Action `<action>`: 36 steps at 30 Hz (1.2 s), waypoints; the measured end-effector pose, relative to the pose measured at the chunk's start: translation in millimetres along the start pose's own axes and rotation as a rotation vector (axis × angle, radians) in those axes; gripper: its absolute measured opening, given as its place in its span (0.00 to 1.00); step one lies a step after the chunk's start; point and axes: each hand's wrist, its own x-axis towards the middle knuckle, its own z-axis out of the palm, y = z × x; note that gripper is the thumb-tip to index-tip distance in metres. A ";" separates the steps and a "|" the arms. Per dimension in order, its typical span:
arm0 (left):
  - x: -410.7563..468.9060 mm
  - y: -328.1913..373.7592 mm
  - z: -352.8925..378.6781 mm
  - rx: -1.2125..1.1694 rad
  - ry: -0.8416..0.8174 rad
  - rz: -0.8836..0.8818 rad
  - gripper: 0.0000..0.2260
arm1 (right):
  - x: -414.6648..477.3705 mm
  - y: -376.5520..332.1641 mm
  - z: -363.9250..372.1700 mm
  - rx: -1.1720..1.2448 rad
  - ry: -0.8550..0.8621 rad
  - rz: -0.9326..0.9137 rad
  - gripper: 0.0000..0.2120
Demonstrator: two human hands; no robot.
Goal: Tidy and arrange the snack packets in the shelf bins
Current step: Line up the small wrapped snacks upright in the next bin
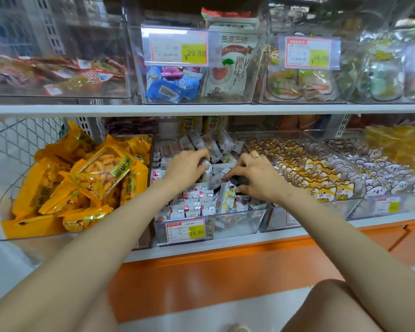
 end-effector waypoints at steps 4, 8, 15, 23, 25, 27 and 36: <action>3.0 -8.0 -4.7 0.083 -0.010 -0.079 0.11 | 2.7 -6.2 2.1 -0.056 -0.005 -0.016 0.17; 3.7 -8.3 -7.0 0.052 -0.111 -0.109 0.07 | 5.5 -7.3 2.2 -0.066 -0.062 -0.022 0.18; 2.3 -6.4 -9.3 0.057 -0.200 -0.082 0.13 | 6.1 -6.8 3.2 -0.058 -0.131 -0.005 0.20; -3.5 -4.0 -0.4 0.166 -0.146 0.053 0.04 | 7.9 -9.8 -0.4 0.015 -0.175 0.029 0.18; -2.2 -2.0 -6.4 0.274 -0.063 0.109 0.06 | 7.2 -10.4 -1.5 0.046 -0.189 0.053 0.18; 0.8 2.5 -10.8 0.380 -0.033 0.155 0.13 | 6.5 -10.0 -2.0 0.059 -0.194 0.071 0.18; 0.3 0.6 -1.6 0.376 -0.138 0.096 0.11 | 5.5 -7.8 -3.6 0.075 -0.221 0.077 0.22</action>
